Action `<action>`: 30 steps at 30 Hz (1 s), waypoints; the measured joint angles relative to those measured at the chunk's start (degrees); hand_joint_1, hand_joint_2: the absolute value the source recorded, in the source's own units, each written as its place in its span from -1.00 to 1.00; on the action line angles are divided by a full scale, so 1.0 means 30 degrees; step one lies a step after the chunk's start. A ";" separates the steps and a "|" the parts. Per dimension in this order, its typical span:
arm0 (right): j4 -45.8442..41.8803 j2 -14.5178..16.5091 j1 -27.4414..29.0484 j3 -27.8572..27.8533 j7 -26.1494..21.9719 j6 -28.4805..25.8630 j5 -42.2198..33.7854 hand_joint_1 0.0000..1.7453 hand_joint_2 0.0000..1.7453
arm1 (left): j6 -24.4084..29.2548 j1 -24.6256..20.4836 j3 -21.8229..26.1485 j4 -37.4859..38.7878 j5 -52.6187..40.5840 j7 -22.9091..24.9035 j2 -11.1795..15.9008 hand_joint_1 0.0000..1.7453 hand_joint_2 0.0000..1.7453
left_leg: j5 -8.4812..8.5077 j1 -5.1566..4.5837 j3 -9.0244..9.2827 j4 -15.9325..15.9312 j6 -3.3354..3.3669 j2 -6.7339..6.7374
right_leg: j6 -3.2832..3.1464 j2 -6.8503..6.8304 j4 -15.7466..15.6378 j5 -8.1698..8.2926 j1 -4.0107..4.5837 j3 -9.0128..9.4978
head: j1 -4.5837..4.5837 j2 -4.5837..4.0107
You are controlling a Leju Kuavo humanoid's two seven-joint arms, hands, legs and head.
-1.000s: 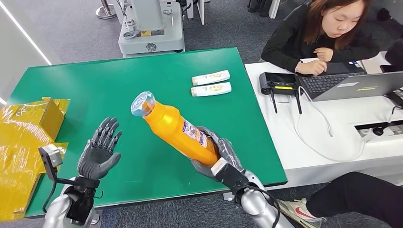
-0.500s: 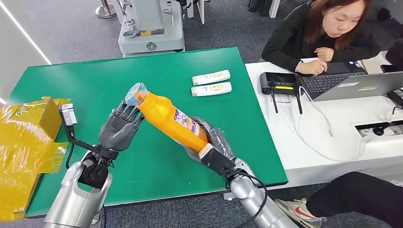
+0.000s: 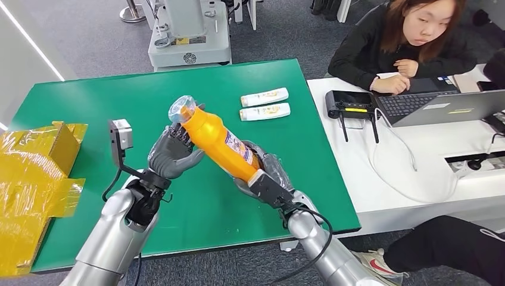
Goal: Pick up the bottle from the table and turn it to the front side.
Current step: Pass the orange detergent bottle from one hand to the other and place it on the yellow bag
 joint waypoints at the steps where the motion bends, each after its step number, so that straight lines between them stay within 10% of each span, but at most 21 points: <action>1: 0.0106 0.0033 -0.0103 0.0000 0.0022 0.0009 0.0016 1.00 1.00 | 0.0236 -0.0128 -0.0062 0.0135 -0.0298 -0.0132 -0.0114 -1.00 1.00 | 0.0000 0.0000 -0.0001 0.0001 0.0000 0.0001 | 0.0001 0.0001 0.0000 0.0001 0.0000 -0.0001 | -0.0002 0.0000; 30: 0.3931 0.1712 -0.2891 0.0568 -0.0086 -0.0339 0.0725 1.00 1.00 | 0.0766 -0.2287 -0.0155 0.4380 -0.0432 0.0298 -0.1526 -1.00 1.00 | 0.0008 0.0001 -0.0028 0.0005 0.0008 -0.0003 | 0.0006 -0.0001 0.0010 0.0007 0.0002 -0.0020 | -0.0002 0.0000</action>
